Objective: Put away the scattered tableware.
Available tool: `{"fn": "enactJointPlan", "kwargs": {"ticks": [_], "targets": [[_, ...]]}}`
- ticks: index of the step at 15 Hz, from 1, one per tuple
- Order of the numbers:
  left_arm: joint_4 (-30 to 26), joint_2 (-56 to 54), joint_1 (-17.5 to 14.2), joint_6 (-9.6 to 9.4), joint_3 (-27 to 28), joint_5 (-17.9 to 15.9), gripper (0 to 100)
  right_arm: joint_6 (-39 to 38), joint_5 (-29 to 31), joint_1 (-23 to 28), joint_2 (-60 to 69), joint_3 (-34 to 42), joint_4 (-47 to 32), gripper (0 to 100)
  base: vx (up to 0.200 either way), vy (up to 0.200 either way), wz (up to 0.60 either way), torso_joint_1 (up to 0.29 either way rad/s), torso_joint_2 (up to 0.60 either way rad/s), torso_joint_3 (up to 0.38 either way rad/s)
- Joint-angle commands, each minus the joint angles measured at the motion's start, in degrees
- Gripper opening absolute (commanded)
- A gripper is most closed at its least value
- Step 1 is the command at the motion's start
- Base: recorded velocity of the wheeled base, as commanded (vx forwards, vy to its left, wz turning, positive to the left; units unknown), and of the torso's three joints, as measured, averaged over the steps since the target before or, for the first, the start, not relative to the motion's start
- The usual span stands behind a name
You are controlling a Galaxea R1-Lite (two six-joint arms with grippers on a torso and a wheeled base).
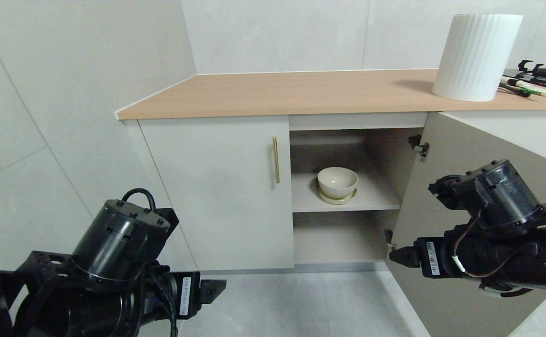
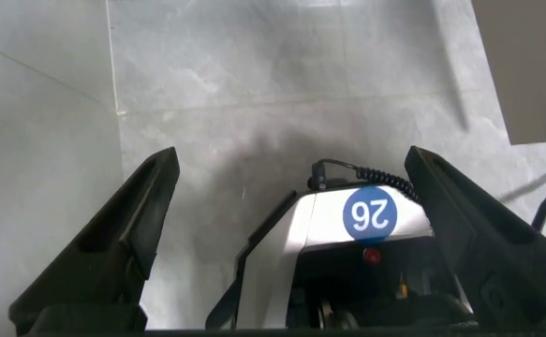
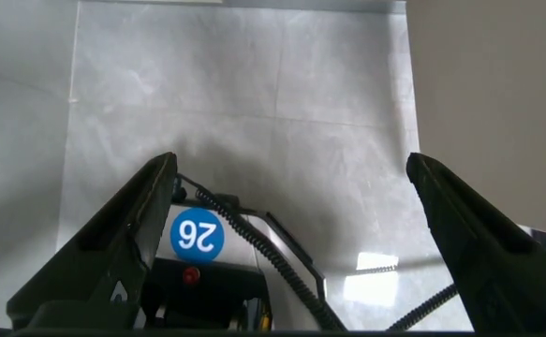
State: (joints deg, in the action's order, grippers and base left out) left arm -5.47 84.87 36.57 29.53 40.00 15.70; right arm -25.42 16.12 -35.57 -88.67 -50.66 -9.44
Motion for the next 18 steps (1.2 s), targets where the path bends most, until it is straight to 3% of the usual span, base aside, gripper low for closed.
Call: {"fn": "enactJointPlan", "kwargs": {"ticks": [1, 3, 6, 8, 10, 13, 15, 17, 18], "targets": [[0.02, 0.12, -0.01, -0.08, -0.09, 0.03, 100, 1.07, -0.03, -0.02, 0.43, 0.39, -0.06, 100, 0.000, -0.200, 0.00, 0.002, 0.00, 0.007], [0.02, 0.12, -0.01, -0.08, -0.09, 0.03, 100, 3.88, -0.56, -0.20, 2.81, 2.06, -0.85, 100, 0.000, -0.200, 0.00, 0.005, 0.00, 0.005], [0.02, 0.30, -0.01, -0.08, -0.09, 0.03, 100, 9.51, -1.44, -2.57, 7.38, 2.50, -11.31, 100, 0.000, -0.200, 0.00, 0.009, 0.00, 0.002], [0.02, 0.47, -0.01, 0.01, -0.09, 0.03, 100, 12.06, -2.67, -7.49, 13.18, 2.15, -22.21, 100, 0.000, -0.200, 0.00, 0.005, 0.00, 0.002], [0.02, 0.47, -0.01, 0.01, -0.09, 0.03, 100, 14.17, -2.05, -8.29, 16.43, 1.97, -27.30, 100, 0.000, -0.200, 0.00, 0.005, 0.00, 0.002], [0.02, 0.47, -0.01, 0.01, -0.09, 0.03, 100, 15.49, -0.82, -8.11, 20.30, 1.97, -30.03, 100, 0.000, 0.000, 0.00, 0.000, 0.00, 0.000], [0.02, 0.47, -0.01, 0.01, -0.09, 0.03, 100, 15.57, 4.36, -7.93, 21.44, 2.15, -31.52, 100, 0.000, 0.000, 0.00, 0.000, 0.00, 0.000], [0.02, 0.47, -0.01, 0.01, -0.09, 0.03, 100, 15.57, 5.59, -7.85, 22.05, 2.06, -32.05, 100, 0.000, 0.000, 0.00, 0.000, 0.00, 0.000], [0.02, 0.47, -0.01, 0.01, -0.09, 0.03, 100, 15.75, 8.41, -5.82, 23.64, 1.27, -33.10, 100, 0.000, 0.000, 0.00, 0.000, 0.00, 0.000]]}}
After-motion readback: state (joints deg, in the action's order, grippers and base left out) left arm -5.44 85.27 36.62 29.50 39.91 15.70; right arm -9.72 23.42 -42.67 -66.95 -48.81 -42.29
